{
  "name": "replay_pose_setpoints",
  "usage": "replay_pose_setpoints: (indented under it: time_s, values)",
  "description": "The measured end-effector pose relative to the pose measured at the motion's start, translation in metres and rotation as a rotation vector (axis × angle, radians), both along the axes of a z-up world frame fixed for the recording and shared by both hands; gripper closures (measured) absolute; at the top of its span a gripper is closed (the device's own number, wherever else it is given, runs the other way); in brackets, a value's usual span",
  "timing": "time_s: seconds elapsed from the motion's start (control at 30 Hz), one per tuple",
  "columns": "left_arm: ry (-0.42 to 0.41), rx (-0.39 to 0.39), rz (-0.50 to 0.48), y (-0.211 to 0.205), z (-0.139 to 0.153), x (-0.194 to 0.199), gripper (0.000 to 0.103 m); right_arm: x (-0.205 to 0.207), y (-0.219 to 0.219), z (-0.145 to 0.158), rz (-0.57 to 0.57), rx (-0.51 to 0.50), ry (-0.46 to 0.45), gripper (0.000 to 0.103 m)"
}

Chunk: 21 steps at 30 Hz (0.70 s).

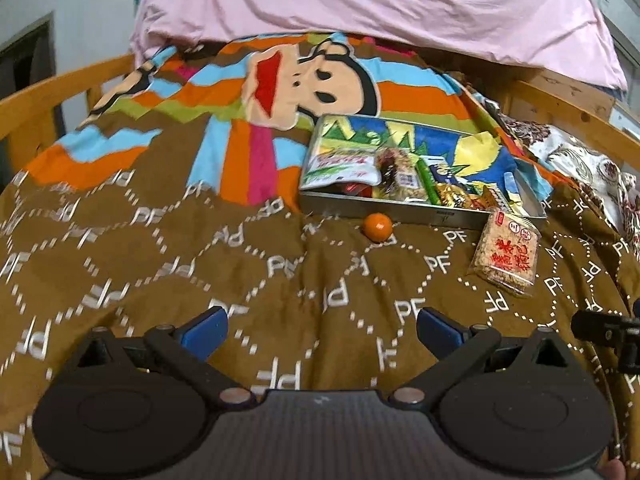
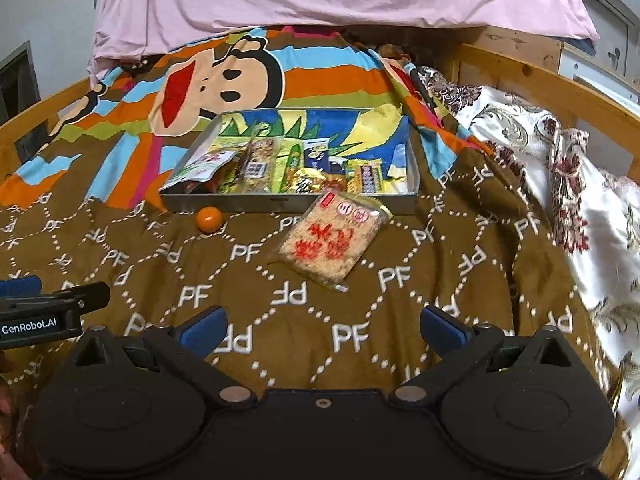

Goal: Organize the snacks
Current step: 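Move both tools down toward the rice cracker pack and the orange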

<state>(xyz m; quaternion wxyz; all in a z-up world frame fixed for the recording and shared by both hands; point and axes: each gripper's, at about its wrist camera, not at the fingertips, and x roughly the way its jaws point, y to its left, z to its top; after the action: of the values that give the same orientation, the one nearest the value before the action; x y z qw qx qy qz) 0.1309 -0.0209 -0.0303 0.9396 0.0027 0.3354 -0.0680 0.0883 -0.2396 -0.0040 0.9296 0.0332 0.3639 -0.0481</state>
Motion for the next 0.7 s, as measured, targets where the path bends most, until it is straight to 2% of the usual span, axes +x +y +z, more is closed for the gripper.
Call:
replay_pose_setpoints:
  time_s: [0.1,0.2,0.3,0.57,0.7]
  values:
    - [-0.011,0.003,-0.029,-0.005,-0.001,0.013,0.000,0.012,-0.006,0.000,-0.007,-0.018,0.000,0.001]
    - [0.014,-0.062,-0.086,-0.004,-0.003,0.031,0.001,0.024,-0.014,-0.002,-0.019,0.006,0.032,0.001]
    - [0.021,-0.114,-0.101,-0.001,-0.005,0.050,0.000,0.034,-0.022,-0.004,-0.019,0.042,0.052,0.001]
    - [-0.001,-0.078,-0.133,-0.005,-0.021,0.094,0.001,0.071,-0.023,-0.021,-0.052,-0.002,0.098,0.001]
    - [-0.008,-0.102,-0.134,-0.006,-0.028,0.112,0.000,0.087,-0.025,-0.027,-0.089,0.014,0.091,0.001]
